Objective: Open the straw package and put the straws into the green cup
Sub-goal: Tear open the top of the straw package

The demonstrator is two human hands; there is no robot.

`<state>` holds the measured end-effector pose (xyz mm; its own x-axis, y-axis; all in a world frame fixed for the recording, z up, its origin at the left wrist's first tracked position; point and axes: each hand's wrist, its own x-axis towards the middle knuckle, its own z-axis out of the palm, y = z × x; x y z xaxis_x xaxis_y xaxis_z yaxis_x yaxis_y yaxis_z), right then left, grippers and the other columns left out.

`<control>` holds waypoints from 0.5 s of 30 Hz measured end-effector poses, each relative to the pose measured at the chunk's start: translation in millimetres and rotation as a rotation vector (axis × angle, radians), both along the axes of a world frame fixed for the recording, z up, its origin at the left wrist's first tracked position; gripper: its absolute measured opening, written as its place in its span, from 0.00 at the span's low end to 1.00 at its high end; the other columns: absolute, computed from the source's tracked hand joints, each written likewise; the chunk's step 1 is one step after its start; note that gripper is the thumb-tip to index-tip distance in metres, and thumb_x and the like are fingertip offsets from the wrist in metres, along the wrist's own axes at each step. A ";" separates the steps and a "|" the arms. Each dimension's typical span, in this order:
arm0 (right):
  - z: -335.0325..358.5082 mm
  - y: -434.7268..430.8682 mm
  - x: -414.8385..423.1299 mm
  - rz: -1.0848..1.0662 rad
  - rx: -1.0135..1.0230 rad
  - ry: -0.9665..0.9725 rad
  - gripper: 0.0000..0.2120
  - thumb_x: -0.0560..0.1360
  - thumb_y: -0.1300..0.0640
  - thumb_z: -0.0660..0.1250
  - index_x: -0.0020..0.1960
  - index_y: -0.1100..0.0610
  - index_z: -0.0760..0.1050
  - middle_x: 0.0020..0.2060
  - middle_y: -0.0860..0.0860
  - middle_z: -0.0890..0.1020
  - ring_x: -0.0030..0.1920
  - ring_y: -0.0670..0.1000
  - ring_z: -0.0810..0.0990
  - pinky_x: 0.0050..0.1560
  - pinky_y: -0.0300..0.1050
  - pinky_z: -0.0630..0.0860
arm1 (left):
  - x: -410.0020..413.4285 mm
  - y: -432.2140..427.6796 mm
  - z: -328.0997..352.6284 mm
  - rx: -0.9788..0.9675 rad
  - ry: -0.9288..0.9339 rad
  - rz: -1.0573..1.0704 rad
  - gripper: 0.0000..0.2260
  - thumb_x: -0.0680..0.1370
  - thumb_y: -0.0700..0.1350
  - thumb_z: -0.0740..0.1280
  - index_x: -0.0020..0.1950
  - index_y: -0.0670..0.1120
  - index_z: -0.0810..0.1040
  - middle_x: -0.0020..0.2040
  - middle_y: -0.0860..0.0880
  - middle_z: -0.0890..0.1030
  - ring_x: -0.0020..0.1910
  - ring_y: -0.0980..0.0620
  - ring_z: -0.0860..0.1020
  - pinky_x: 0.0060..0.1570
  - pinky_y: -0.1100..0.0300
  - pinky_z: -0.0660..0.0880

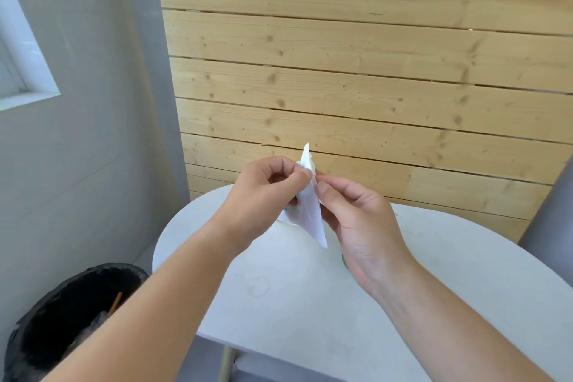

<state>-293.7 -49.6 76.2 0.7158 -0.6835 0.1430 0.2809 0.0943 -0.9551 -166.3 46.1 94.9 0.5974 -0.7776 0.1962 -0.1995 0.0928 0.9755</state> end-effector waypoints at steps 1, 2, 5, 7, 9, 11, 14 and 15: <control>-0.1 0.2 0.4 -0.006 -0.001 0.002 0.10 0.72 0.53 0.73 0.51 0.53 0.87 0.54 0.51 0.88 0.56 0.52 0.86 0.67 0.56 0.75 | -0.6 -0.6 -0.3 0.009 -0.016 0.020 0.13 0.75 0.51 0.70 0.45 0.41 0.83 0.45 0.36 0.86 0.42 0.50 0.81 0.57 0.44 0.82; -0.7 0.9 0.5 -0.015 -0.005 0.005 0.09 0.72 0.53 0.73 0.50 0.54 0.88 0.55 0.52 0.88 0.56 0.52 0.86 0.67 0.56 0.75 | -1.3 -0.9 -0.6 0.018 -0.029 0.039 0.11 0.74 0.51 0.70 0.42 0.43 0.83 0.40 0.41 0.85 0.41 0.52 0.81 0.55 0.45 0.82; -2.5 3.1 1.2 -0.066 -0.044 0.032 0.05 0.76 0.57 0.72 0.47 0.56 0.87 0.56 0.53 0.87 0.58 0.53 0.85 0.67 0.58 0.74 | -3.7 -1.6 -0.8 0.038 -0.038 0.064 0.07 0.73 0.50 0.69 0.36 0.52 0.83 0.34 0.52 0.82 0.36 0.54 0.79 0.49 0.52 0.80; -2.5 5.0 1.7 -0.101 -0.086 0.056 0.06 0.78 0.58 0.70 0.47 0.58 0.86 0.56 0.52 0.87 0.59 0.52 0.85 0.66 0.56 0.75 | -4.9 -2.4 -1.8 0.043 -0.036 0.066 0.07 0.73 0.50 0.69 0.35 0.52 0.82 0.33 0.54 0.82 0.35 0.55 0.79 0.48 0.53 0.79; -2.2 7.4 2.1 -0.132 -0.131 0.085 0.07 0.79 0.57 0.69 0.48 0.59 0.85 0.55 0.50 0.87 0.55 0.51 0.86 0.62 0.53 0.78 | -6.6 -2.3 -2.6 0.041 -0.031 0.057 0.08 0.74 0.49 0.69 0.36 0.51 0.82 0.33 0.54 0.83 0.34 0.55 0.80 0.48 0.54 0.79; -2.4 9.3 2.3 -0.159 -0.177 0.106 0.09 0.79 0.55 0.68 0.47 0.59 0.84 0.52 0.50 0.88 0.53 0.50 0.86 0.58 0.49 0.79 | -7.9 -1.7 -3.1 0.038 -0.033 0.037 0.08 0.75 0.50 0.70 0.37 0.48 0.83 0.34 0.51 0.84 0.35 0.55 0.80 0.49 0.53 0.79; -2.2 10.4 0.9 -0.177 -0.227 0.119 0.09 0.80 0.51 0.67 0.48 0.54 0.85 0.47 0.47 0.89 0.52 0.48 0.86 0.54 0.44 0.79 | -6.8 0.2 -3.1 0.034 -0.044 -0.001 0.13 0.76 0.52 0.75 0.44 0.41 0.85 0.41 0.38 0.86 0.40 0.52 0.82 0.51 0.48 0.82; -2.3 10.0 0.6 -0.180 -0.238 0.120 0.09 0.80 0.51 0.67 0.47 0.53 0.85 0.47 0.46 0.88 0.52 0.46 0.85 0.53 0.41 0.78 | -5.4 1.4 -2.8 0.039 -0.048 -0.003 0.13 0.77 0.51 0.75 0.45 0.40 0.85 0.43 0.37 0.87 0.41 0.51 0.83 0.55 0.45 0.82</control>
<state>-293.2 -39.6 73.9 0.6080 -0.7583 0.2353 0.1564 -0.1762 -0.9719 -171.6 47.4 92.1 0.5853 -0.7871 0.1946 -0.2463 0.0561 0.9676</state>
